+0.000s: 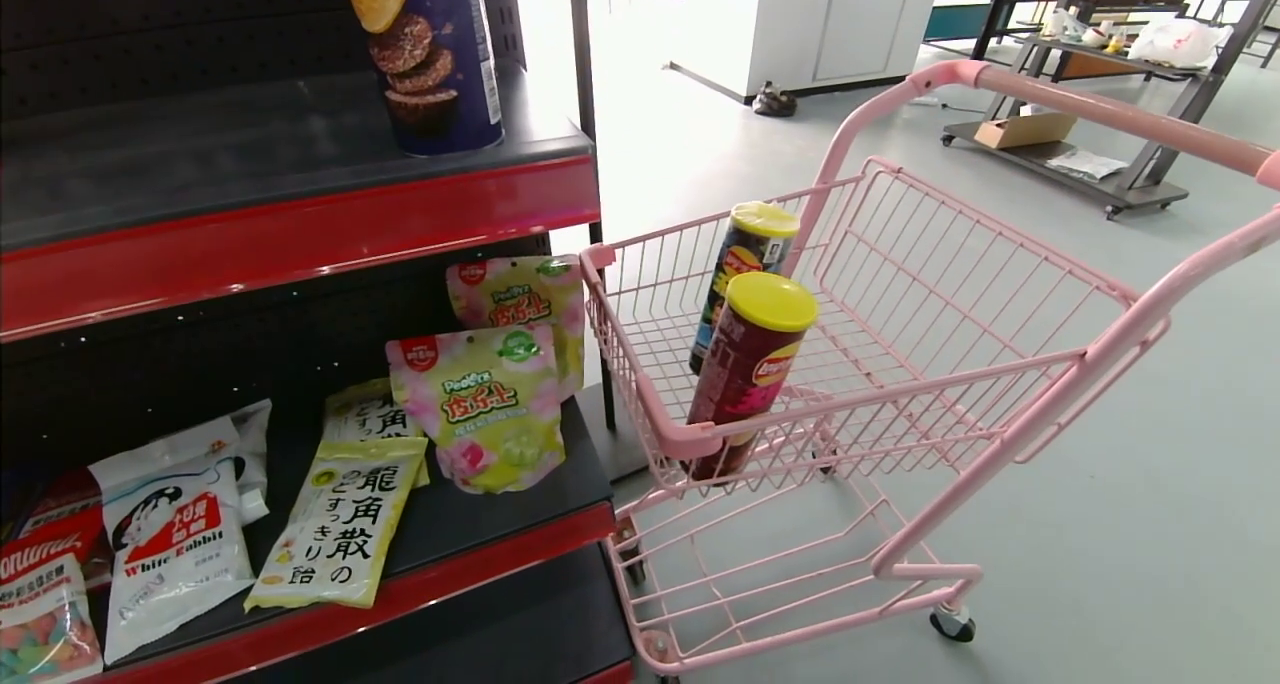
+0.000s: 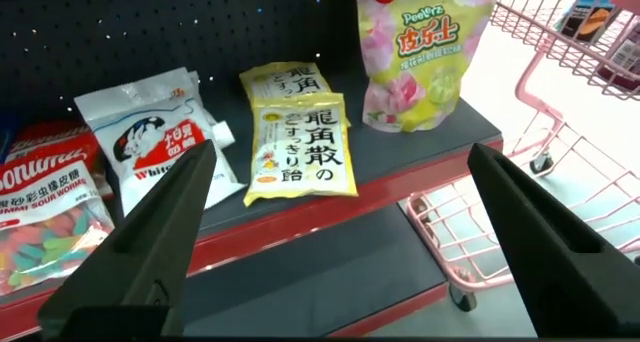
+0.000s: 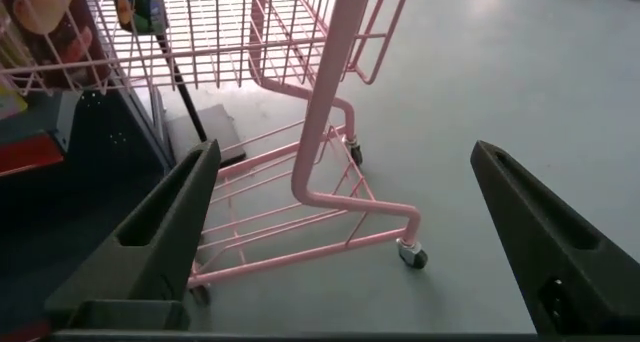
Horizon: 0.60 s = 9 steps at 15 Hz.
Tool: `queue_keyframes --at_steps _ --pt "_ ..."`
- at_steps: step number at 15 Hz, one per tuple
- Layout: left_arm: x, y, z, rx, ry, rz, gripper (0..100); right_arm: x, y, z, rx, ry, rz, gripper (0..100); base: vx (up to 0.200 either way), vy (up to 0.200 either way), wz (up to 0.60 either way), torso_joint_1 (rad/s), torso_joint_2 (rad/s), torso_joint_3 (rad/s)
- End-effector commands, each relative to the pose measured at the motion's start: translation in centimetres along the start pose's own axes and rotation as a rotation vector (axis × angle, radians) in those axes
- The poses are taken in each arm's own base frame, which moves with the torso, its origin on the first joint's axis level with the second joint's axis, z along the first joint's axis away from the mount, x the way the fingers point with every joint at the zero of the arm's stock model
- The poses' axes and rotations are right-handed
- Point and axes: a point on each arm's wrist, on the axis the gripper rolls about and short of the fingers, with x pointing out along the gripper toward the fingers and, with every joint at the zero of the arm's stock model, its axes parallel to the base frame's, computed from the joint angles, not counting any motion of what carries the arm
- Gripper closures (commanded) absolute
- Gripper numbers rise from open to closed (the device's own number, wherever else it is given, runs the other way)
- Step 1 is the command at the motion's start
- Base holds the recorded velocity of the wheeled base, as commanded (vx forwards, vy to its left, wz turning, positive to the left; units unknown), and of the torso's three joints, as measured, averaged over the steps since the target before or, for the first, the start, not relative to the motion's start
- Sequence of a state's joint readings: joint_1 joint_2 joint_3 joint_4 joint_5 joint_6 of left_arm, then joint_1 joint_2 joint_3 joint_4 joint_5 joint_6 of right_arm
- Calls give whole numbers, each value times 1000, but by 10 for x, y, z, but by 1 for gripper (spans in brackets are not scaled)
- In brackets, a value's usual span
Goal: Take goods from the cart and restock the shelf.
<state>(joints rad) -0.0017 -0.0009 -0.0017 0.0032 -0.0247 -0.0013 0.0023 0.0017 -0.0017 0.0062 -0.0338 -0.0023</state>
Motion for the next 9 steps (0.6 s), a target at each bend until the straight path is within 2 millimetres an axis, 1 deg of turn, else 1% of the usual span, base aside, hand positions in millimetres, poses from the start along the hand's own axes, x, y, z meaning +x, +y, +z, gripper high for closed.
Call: queue_keyframes --at_steps 1,6,7,8,9 --pt "0 0 0 0 1 0 0 0 0 0 -1 1 2 0 0 0 0 2 56 51" --pt "0 0 0 0 2 0 0 0 0 2 1 -11 10 0 0 0 0 0 0 0" --pt "0 0 0 0 1 0 0 -4 1 24 8 -58 62 0 0 0 0 0 0 0" --pt "0 0 0 0 2 0 0 5 1 77 39 -35 104 0 0 0 0 0 0 0" --pt "0 0 0 0 1 2 0 22 2 127 99 -45 123 0 0 0 0 0 0 0"
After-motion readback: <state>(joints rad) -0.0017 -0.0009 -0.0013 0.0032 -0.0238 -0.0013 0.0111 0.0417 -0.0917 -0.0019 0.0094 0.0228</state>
